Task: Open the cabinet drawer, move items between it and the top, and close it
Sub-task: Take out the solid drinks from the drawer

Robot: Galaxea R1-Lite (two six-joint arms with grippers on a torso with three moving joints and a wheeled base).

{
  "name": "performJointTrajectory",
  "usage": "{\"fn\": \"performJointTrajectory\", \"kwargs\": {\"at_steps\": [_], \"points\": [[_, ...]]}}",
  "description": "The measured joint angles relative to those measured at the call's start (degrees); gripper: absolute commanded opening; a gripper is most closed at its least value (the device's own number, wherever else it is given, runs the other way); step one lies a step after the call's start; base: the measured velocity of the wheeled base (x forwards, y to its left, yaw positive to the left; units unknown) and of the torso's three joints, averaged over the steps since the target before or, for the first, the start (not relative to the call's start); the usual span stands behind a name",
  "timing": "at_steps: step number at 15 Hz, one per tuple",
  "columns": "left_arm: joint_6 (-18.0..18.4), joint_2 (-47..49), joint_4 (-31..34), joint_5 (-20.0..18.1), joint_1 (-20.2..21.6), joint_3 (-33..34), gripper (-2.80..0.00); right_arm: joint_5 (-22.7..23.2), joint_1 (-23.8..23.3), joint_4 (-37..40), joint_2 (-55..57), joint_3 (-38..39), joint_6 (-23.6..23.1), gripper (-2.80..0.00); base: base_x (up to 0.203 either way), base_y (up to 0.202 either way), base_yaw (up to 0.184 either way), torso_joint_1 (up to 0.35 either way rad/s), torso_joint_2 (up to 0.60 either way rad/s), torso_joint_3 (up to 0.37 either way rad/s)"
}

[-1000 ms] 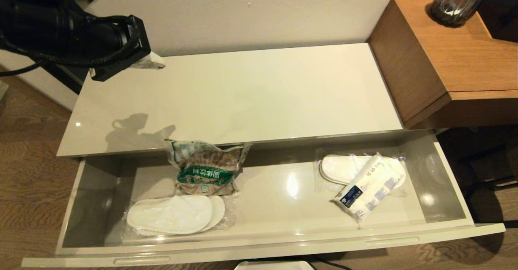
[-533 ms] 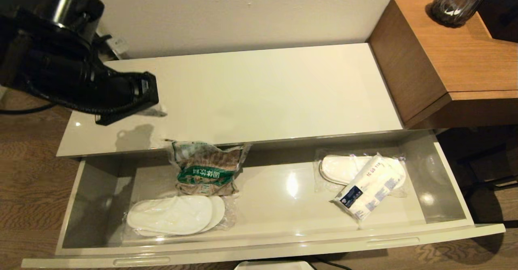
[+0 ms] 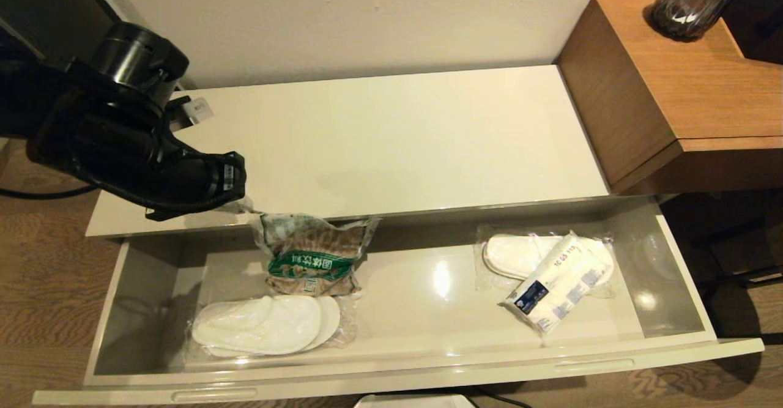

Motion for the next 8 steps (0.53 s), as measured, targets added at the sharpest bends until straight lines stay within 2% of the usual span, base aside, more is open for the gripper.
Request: {"fn": "performJointTrajectory", "kwargs": {"at_steps": [1, 3, 4, 7, 8], "points": [[0.21, 0.54, 0.03, 0.7, -0.01, -0.33, 0.0, 0.0, 0.0, -0.01, 0.0, 0.0, 0.0, -2.8, 0.0, 0.0, 0.0, 0.0, 0.0, 0.0], [2.09, 1.78, -0.38, 4.65, -0.18, -0.77, 0.0, 0.0, 0.0, 0.0, 0.0, 0.0, 0.0, -2.8, 0.0, 0.0, 0.0, 0.0, 0.0, 0.0], [3.89, 2.34, -0.53, 6.68, -0.34, -0.77, 0.0, 0.0, 0.0, 0.0, 0.0, 0.0, 0.0, -2.8, 0.0, 0.0, 0.0, 0.0, 0.0, 0.0], [10.25, 3.96, -1.16, 8.65, -0.75, -2.41, 0.0, 0.0, 0.0, 0.0, 0.0, 0.0, 0.0, -2.8, 0.0, 0.0, 0.0, 0.0, 0.0, 0.0], [11.83, 4.53, -0.96, 10.41, -1.05, -3.03, 0.0, 0.0, 0.04, 0.0, 0.0, 0.0, 0.0, -2.8, 0.0, 0.0, 0.0, 0.0, 0.0, 0.0]]}}
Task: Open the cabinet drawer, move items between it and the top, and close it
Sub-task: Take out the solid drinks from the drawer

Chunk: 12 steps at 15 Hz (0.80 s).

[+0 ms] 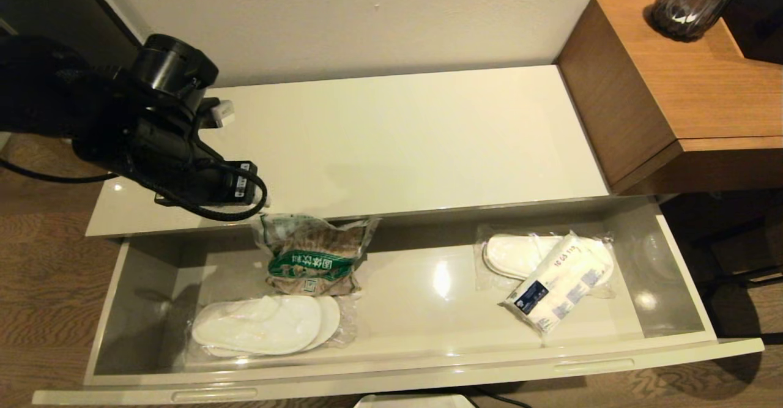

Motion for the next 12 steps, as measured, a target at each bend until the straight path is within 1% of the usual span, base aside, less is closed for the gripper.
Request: {"fn": "performJointTrajectory", "kwargs": {"at_steps": [2, 3, 5, 7, 8, 9, 11, 12], "points": [[0.9, 0.85, 0.02, 4.01, -1.39, -0.5, 0.0, 0.0, -0.01, 0.0, 0.0, 0.0, 0.0, -2.8, 0.0, 0.0, 0.0, 0.0, 0.0, 0.0], [1.39, 1.36, -0.15, 4.59, -1.87, -0.8, 0.0, 0.0, -0.01, -0.01, 0.0, 0.0, 0.0, -2.8, 0.0, 0.0, 0.0, 0.0, 0.0, 0.0], [4.7, 2.11, 0.07, 4.86, -2.3, -1.46, 0.0, 0.0, -0.09, 0.0, 0.0, 0.0, 0.0, -2.8, 0.0, 0.0, 0.0, 0.0, 0.0, 0.0], [11.45, 2.11, 0.29, 4.48, -2.46, -1.52, 0.0, 0.0, -0.04, 0.0, 0.0, 0.0, 0.0, -2.8, 0.0, 0.0, 0.0, 0.0, 0.0, 0.0], [15.86, 2.11, 0.3, 3.97, -2.46, -1.46, 0.0, 0.0, -0.04, 0.0, 0.0, 0.0, 0.0, -2.8, 0.0, 0.0, 0.0, 0.0, 0.0, 0.0], [20.36, 2.14, 0.33, 2.41, -2.26, -1.43, 0.0, 0.0, -0.04, 0.0, 0.0, 0.0, 0.0, -2.8, 0.0, 0.0, 0.0, 0.0, 0.0, 0.0], [29.58, 2.41, 0.23, -2.66, -0.43, -1.56, 0.0, -0.02, -0.04, 0.0, 0.0, 0.0, 0.0, -2.8, 0.0, 0.0, 0.0, 0.0, 0.0, 0.0], [32.9, 2.71, 0.16, -4.0, 0.36, -1.6, 0.0, -0.01, -0.04, 0.0, 0.0, 0.0, 0.0, -2.8, 0.0, 0.0, 0.0, 0.0, 0.0, 0.0]]}}
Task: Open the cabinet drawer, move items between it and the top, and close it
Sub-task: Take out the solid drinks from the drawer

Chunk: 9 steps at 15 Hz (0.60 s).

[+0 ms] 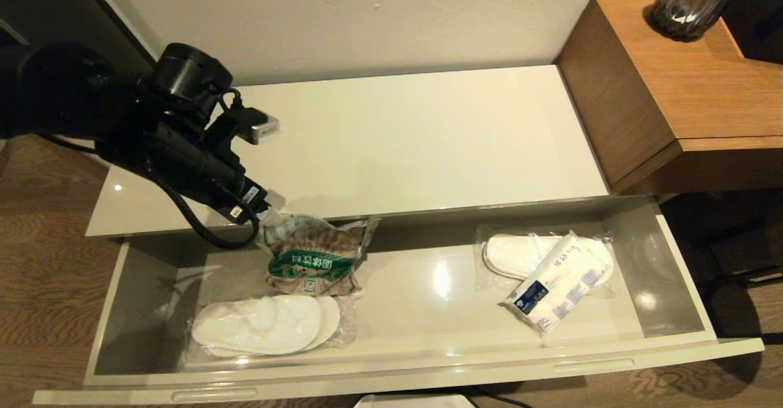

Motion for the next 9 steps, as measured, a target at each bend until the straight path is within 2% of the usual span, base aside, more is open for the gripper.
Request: {"fn": "performJointTrajectory", "kwargs": {"at_steps": [4, 6, 8, 9], "points": [[6.67, 3.4, -0.38, -1.11, 1.35, -2.77, 0.0, 0.01, 0.0, -0.01, 0.0, 0.0, 0.0, -2.8, 0.0, 0.0, 0.0, 0.0, 0.0, 0.0], [12.02, 5.47, -0.41, -1.93, 1.95, -5.06, 0.0, 0.01, 0.04, 0.0, 0.0, 0.0, -0.01, -2.8, 0.0, 0.0, 0.0, 0.0, 0.0, 0.0], [17.76, 7.6, 0.0, -5.39, 2.88, -8.11, 0.0, -0.01, 0.0, 0.0, 0.0, 0.0, -0.01, -2.8, 0.0, 0.0, 0.0, 0.0, 0.0, 0.0], [19.51, 8.34, 0.27, -6.78, 3.11, -9.12, 0.0, 0.01, 0.0, 0.0, 0.0, 0.0, 0.0, -2.8, 0.0, 0.0, 0.0, 0.0, 0.0, 0.0]]}}
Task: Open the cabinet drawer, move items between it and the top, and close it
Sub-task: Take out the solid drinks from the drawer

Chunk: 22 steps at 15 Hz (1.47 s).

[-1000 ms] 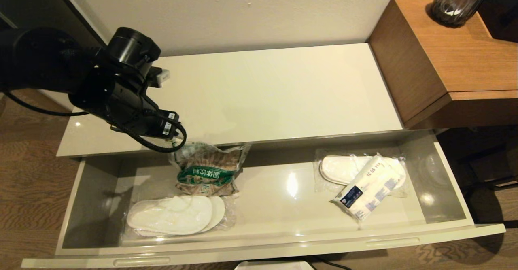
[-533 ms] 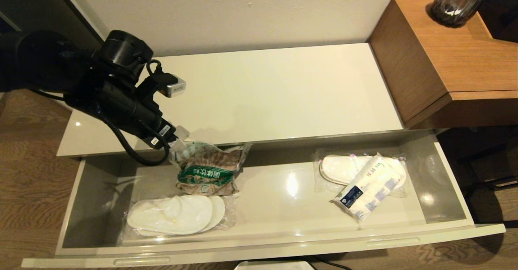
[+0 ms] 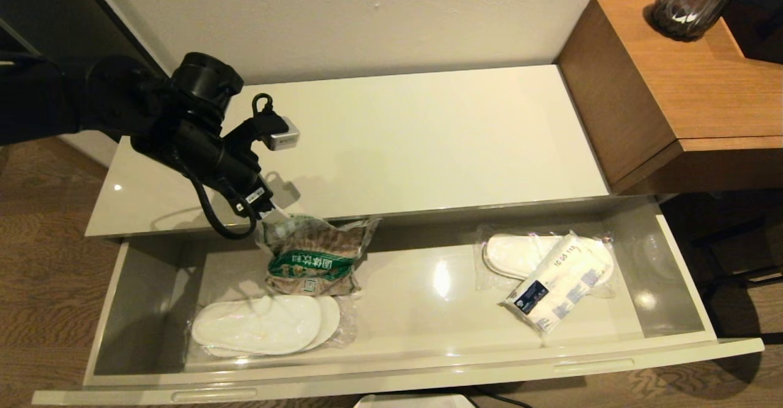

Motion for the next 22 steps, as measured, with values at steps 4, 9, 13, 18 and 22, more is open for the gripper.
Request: {"fn": "performJointTrajectory", "kwargs": {"at_steps": [4, 9, 13, 18, 22], "points": [[5.74, 0.15, 3.45, -1.62, 0.17, 0.22, 0.0, 0.0, 0.0, 0.0, 0.0, 0.0, 0.0, -2.8, 0.0, 0.0, 0.0, 0.0, 0.0, 0.0], [6.46, -1.99, 10.51, -1.96, -0.69, 3.3, 0.0, 0.0, 0.0, 0.0, 0.0, 0.0, 0.0, -2.8, 0.0, 0.0, 0.0, 0.0, 0.0, 0.0], [6.42, -1.03, 7.09, -1.82, -2.71, 5.62, 0.0, 0.0, -0.02, 0.0, 0.0, 0.0, 0.0, -2.8, 0.0, 0.0, 0.0, 0.0, 0.0, 0.0], [6.48, 1.15, -1.14, -2.06, -3.15, 2.99, 0.0, 0.0, 0.0, -0.01, 0.0, 0.0, -0.03, -2.8, 0.0, 0.0, 0.0, 0.0, 0.0, 0.0], [6.9, 1.88, -1.17, -1.88, -3.08, 2.04, 0.0, 0.0, 0.04, -0.04, 0.0, 0.0, -0.03, -2.8, 0.0, 0.0, 0.0, 0.0, 0.0, 0.0]]}}
